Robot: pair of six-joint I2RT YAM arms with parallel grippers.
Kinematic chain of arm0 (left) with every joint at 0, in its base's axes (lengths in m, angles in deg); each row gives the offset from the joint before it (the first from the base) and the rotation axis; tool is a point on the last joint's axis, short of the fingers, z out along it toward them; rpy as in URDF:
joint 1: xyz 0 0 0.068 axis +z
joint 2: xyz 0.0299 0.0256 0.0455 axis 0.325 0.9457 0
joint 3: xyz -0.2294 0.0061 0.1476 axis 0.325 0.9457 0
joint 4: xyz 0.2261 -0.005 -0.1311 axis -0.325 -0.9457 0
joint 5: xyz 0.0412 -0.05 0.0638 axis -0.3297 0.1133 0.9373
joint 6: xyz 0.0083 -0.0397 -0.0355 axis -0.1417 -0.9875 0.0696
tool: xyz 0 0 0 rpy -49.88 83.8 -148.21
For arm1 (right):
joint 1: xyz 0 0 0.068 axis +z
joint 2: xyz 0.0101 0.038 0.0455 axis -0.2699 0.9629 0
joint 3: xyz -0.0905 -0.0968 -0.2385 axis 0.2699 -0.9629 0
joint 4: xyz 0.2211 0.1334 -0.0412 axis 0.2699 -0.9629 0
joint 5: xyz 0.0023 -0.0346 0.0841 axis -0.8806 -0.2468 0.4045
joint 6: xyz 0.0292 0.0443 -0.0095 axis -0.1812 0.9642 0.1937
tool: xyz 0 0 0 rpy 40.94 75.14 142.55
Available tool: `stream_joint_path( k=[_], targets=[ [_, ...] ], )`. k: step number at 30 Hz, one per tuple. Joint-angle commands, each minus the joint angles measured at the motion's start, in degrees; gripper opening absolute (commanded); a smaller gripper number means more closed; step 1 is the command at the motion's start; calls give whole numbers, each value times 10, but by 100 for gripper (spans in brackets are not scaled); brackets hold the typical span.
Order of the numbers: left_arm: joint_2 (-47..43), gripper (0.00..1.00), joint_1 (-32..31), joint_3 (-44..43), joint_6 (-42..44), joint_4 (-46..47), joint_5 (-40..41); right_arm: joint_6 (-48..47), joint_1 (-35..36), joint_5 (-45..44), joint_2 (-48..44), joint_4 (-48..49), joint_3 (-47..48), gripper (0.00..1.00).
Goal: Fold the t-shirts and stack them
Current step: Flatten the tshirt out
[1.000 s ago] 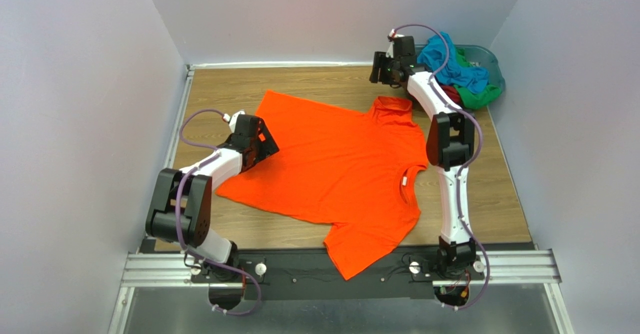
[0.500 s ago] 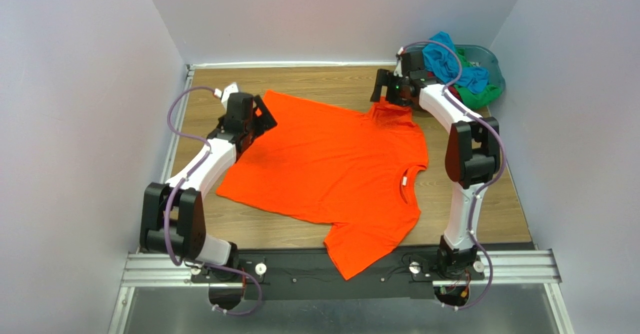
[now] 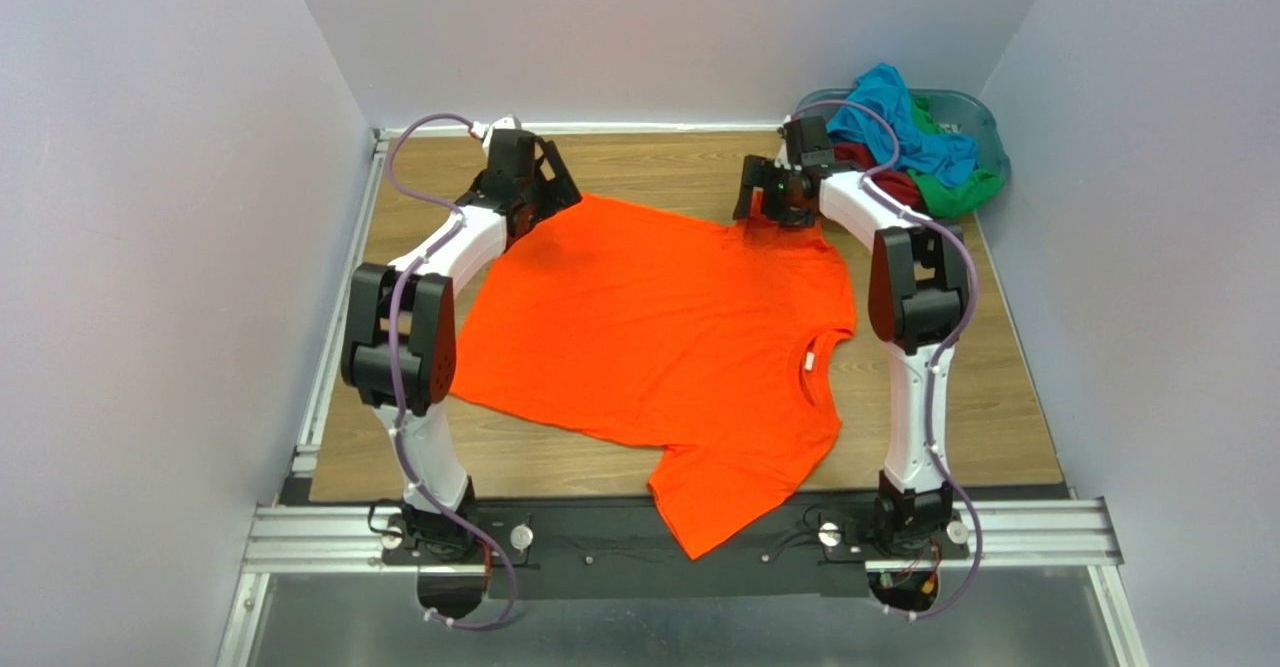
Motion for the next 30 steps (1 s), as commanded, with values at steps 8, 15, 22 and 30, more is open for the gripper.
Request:
stream_joint_path(
  k=[8, 15, 22, 30],
  targets=[
    [72, 98, 4, -30, 21, 1, -23, 25, 0, 10, 121, -7, 128, 100],
    [80, 98, 22, 7, 17, 2, -8, 108, 0, 13, 220, 0, 337, 100],
    [65, 98, 43, 55, 18, 7, -6, 170, 0, 51, 224, 131, 377, 100],
    [42, 98, 53, 77, 25, 10, -2, 176, 0, 85, 190, 180, 358, 100]
  ],
)
